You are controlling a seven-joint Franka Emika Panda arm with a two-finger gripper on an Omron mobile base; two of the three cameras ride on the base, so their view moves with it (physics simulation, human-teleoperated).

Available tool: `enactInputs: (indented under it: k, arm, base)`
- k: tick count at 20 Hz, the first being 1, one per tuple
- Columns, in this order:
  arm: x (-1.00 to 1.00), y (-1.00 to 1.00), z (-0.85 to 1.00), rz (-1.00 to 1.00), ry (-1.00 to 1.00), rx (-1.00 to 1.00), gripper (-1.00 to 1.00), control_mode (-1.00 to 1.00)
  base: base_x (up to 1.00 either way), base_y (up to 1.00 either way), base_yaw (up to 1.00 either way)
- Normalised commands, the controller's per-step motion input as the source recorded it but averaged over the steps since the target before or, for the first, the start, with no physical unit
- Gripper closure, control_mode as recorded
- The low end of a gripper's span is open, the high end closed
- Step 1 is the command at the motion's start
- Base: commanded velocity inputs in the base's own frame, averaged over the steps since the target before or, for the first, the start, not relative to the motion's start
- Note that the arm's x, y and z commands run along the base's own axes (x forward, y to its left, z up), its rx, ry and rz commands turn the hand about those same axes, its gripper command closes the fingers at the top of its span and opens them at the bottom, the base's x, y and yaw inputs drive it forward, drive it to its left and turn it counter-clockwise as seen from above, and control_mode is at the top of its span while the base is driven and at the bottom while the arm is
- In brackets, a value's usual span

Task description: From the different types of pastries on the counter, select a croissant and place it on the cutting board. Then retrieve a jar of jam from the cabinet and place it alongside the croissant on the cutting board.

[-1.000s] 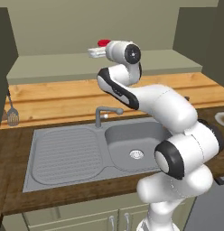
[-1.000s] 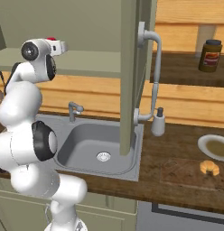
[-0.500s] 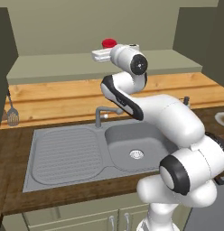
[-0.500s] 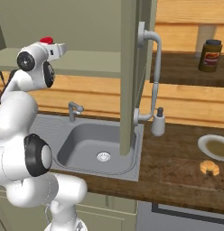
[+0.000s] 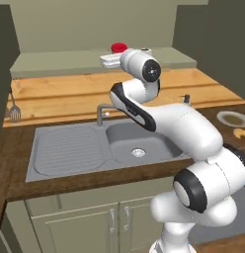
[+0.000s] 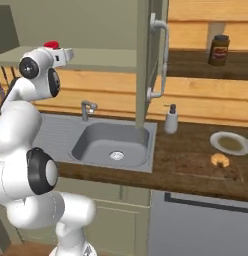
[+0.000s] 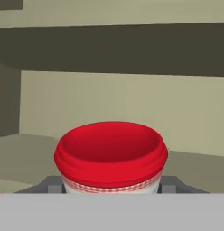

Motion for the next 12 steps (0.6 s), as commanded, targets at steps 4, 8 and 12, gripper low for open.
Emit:
enactInputs:
  k: [4, 8, 12]
  arm:
    - [0.00, 0.00, 0.00, 0.00, 0.00, 0.00, 1.00, 1.00]
    - [0.00, 0.00, 0.00, 0.00, 0.00, 0.00, 1.00, 1.00]
    - [0.00, 0.00, 0.00, 0.00, 0.00, 0.00, 1.00, 1.00]
  base:
    - [-1.00, -0.46, -0.06]
    - [-1.00, -0.42, -0.07]
    - [-1.00, -0.37, -0.07]
